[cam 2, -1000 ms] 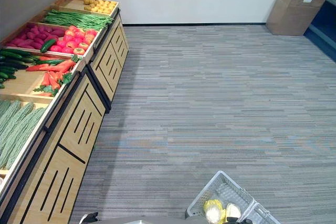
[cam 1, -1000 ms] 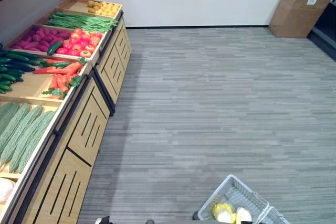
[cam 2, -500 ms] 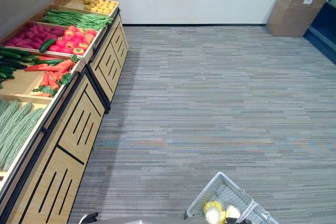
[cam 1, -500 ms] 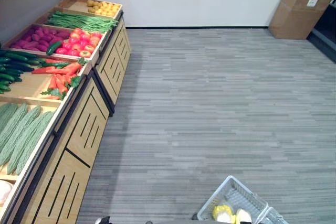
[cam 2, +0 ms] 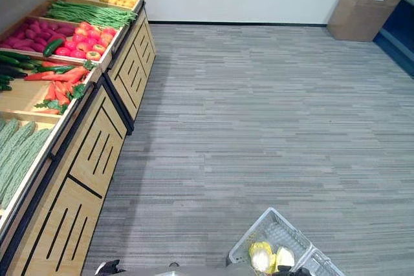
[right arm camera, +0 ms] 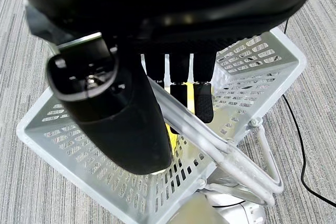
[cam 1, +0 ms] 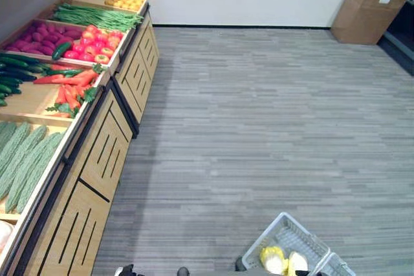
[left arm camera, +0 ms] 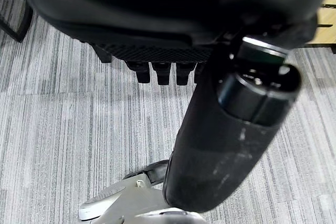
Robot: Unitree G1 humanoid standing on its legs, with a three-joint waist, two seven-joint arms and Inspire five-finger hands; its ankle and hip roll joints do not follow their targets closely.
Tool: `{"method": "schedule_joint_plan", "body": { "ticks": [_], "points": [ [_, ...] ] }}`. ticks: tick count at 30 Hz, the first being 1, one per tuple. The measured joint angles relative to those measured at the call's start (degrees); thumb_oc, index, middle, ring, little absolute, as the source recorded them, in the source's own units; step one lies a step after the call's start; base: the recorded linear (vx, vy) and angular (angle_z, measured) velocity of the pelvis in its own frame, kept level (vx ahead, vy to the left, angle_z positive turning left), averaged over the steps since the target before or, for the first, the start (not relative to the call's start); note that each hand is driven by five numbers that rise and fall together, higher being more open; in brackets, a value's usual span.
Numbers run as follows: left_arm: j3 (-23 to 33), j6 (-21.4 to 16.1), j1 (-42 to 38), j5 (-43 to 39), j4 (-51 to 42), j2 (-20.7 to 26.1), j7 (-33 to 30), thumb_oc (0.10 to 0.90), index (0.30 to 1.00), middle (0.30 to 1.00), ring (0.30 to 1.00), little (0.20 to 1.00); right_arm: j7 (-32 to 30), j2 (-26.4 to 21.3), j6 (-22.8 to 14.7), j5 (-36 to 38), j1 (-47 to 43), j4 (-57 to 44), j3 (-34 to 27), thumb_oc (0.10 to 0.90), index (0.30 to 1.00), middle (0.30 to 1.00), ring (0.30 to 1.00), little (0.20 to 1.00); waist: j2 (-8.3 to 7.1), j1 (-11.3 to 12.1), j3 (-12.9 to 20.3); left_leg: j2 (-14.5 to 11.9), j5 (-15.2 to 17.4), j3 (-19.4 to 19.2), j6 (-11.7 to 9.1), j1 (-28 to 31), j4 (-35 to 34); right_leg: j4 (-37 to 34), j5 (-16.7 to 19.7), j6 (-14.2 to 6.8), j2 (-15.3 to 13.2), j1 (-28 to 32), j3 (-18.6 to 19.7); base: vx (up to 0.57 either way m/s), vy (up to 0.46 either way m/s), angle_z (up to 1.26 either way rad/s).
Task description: Get the vegetables into the basket
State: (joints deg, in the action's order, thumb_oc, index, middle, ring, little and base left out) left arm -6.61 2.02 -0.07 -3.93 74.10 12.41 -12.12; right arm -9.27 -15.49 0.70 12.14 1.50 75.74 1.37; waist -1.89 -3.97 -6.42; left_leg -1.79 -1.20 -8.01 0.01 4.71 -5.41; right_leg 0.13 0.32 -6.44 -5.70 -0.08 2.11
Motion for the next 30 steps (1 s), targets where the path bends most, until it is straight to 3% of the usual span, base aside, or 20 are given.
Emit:
{"method": "schedule_joint_plan", "body": {
  "ticks": [3,4,7,9,11,13,17,18,20,21,22,23,25,27,30],
  "points": [
    [0.0,0.0,-1.2,-0.7,-0.1,0.1,-0.1,0.900,1.000,1.000,1.000,1.000,0.0,-0.3,-0.6,0.1,-1.9,-0.6,-0.2,0.400,0.300,0.300,0.300,0.300,0.26,0.0,-2.5,0.1,-0.3,-0.9,0.8,-0.1,0.0,6.3,-0.5,-0.4,-0.1,-3.6,-0.2,-0.01,0.050,-0.20],
    [0.0,-0.2,-1.8,-0.8,-0.1,0.8,-0.1,0.900,1.000,1.000,1.000,1.000,0.0,0.1,-1.0,0.1,-2.8,-1.0,-0.4,0.400,0.300,0.300,0.300,0.300,-0.59,-0.1,-3.7,0.6,-0.2,-1.4,1.5,0.0,0.1,10.6,-1.6,-0.6,-0.6,-6.2,-0.6,0.07,0.052,-0.24],
    [0.1,-0.9,-2.8,-1.9,-0.1,1.5,-0.2,0.900,1.000,1.000,1.000,1.000,0.0,0.2,-1.3,0.3,-3.6,-2.0,-1.0,0.400,0.300,0.300,0.300,0.300,-1.05,0.0,-5.7,0.8,0.5,-1.4,2.0,-0.3,0.0,14.9,-3.4,-0.7,-1.3,-10.0,-2.4,0.15,-0.016,-0.13],
    [0.5,-0.8,-2.6,-1.9,0.1,1.7,-0.5,0.900,1.000,1.000,1.000,1.000,-0.1,0.3,-1.8,1.2,-3.9,-2.1,-1.0,0.400,0.300,0.300,0.300,0.300,-1.40,-0.2,-6.2,0.5,0.6,-1.5,2.2,-0.4,0.0,11.6,-2.6,-1.2,-2.0,-11.8,-2.4,0.27,-0.083,-0.04],
    [0.7,-1.0,-2.8,-1.9,0.2,1.7,-1.0,0.900,1.000,1.000,1.000,1.000,-0.7,0.5,-1.9,1.8,-3.9,-2.1,-1.7,0.400,0.300,0.300,0.300,0.300,-1.90,-0.8,-6.5,0.1,1.1,-1.0,2.7,-0.3,0.3,6.5,0.7,-2.9,-3.7,-14.0,-3.5,0.31,-0.056,0.08],
    [2.8,-1.0,-3.0,-2.2,1.5,1.2,-1.9,0.900,1.000,1.000,1.000,1.000,-1.3,1.2,-2.0,2.3,-4.9,-2.0,-3.4,0.400,0.300,0.300,0.300,0.300,-1.89,-3.9,-7.2,-2.5,2.0,0.6,1.3,0.0,0.2,-3.1,4.4,-3.8,-4.1,-15.7,-6.1,0.36,-0.032,0.26],
    [2.7,-1.1,-1.5,-2.9,2.4,2.2,-2.6,0.900,1.000,1.000,1.000,1.000,-1.2,2.9,-2.1,2.4,-1.9,-1.7,-3.4,0.400,0.300,0.300,0.300,0.300,-3.04,-5.4,-5.9,-6.1,5.0,4.3,-3.3,2.5,-0.1,-1.2,4.8,-4.0,-2.3,-14.5,-7.7,0.27,-0.060,0.50],
    [2.3,-1.4,-2.2,-3.2,2.2,1.4,-2.5,0.900,1.000,1.000,1.000,1.000,-1.5,2.5,-2.1,2.5,-1.7,-0.7,-3.5,0.400,0.300,0.300,0.300,0.300,-1.80,-5.6,-5.9,-8.2,7.2,7.2,-4.5,3.3,0.8,1.0,6.7,-3.7,-0.1,-14.4,-8.9,0.26,-0.152,0.57],
    [2.2,-1.5,-2.7,-3.5,1.1,-0.8,-1.9,0.900,1.000,1.000,1.000,1.000,-0.8,0.9,-2.1,2.3,-2.4,0.0,-2.0,0.400,0.300,0.300,0.300,0.300,-0.66,-5.5,-5.2,-6.7,6.9,8.7,-4.9,3.9,4.6,1.6,6.8,-1.3,1.7,-12.7,-8.6,0.39,-0.276,0.46],
    [1.7,-1.5,-2.8,-4.1,1.8,-2.5,-1.6,0.900,1.000,1.000,1.000,1.000,-0.5,-0.6,-1.6,2.3,-1.8,1.2,-0.6,0.400,0.300,0.300,0.300,0.300,1.61,-6.9,-3.3,-9.0,5.4,9.8,-4.9,3.8,4.8,3.6,5.7,1.3,3.9,-13.2,-10.4,0.34,-0.251,0.66],
    [1.5,-1.8,-3.0,-4.2,1.5,-3.1,-1.4,0.900,1.000,1.000,1.000,1.000,-0.5,-0.9,-1.4,2.3,-1.7,1.8,-0.6,0.400,0.300,0.300,0.300,0.300,2.38,-7.1,-2.3,-9.6,4.9,9.9,-5.0,4.1,3.9,5.5,4.7,3.6,4.5,-13.6,-11.4,0.33,-0.231,0.72],
    [1.6,-2.7,-3.5,-4.5,0.9,-4.2,-1.2,0.900,1.000,1.000,1.000,1.000,-0.5,-1.0,-1.3,2.2,-1.8,1.9,0.2,0.400,0.300,0.300,0.300,0.300,3.39,-6.9,-1.3,-10.7,3.4,10.0,-6.3,4.3,3.3,6.9,3.2,5.2,4.9,-13.9,-12.4,0.30,-0.220,0.35],
    [1.6,-3.3,-4.0,-5.9,0.9,-4.9,-0.6,0.900,1.000,1.000,1.000,1.000,-0.5,-1.0,-1.3,1.5,-2.2,1.4,0.5,0.400,0.300,0.300,0.300,0.300,3.57,-6.6,-0.5,-11.7,0.5,11.2,-8.9,3.5,4.3,6.9,1.7,5.5,5.6,-12.8,-13.7,0.21,-0.211,0.30],
    [1.6,-3.3,-4.2,-6.5,1.0,-5.0,-0.5,0.900,1.000,1.000,1.000,1.000,-0.4,-1.1,-1.0,1.4,-2.0,0.7,0.6,0.400,0.300,0.300,0.300,0.300,3.40,-6.6,0.0,-12.0,-0.1,12.4,-9.6,2.5,5.5,6.5,1.4,5.6,5.7,-12.5,-14.3,0.21,-0.201,0.27],
    [1.8,-2.9,-4.1,-8.6,1.3,-4.6,-0.4,0.900,1.000,1.000,1.000,1.000,-0.3,-1.5,-1.1,1.2,-2.0,-0.1,2.5,0.400,0.300,0.300,0.300,0.300,3.57,-6.3,0.5,-13.7,-3.2,13.6,-12.0,2.2,5.9,6.4,-0.2,7.6,7.2,-11.5,-16.4,0.22,-0.171,0.20]
  ]
}}
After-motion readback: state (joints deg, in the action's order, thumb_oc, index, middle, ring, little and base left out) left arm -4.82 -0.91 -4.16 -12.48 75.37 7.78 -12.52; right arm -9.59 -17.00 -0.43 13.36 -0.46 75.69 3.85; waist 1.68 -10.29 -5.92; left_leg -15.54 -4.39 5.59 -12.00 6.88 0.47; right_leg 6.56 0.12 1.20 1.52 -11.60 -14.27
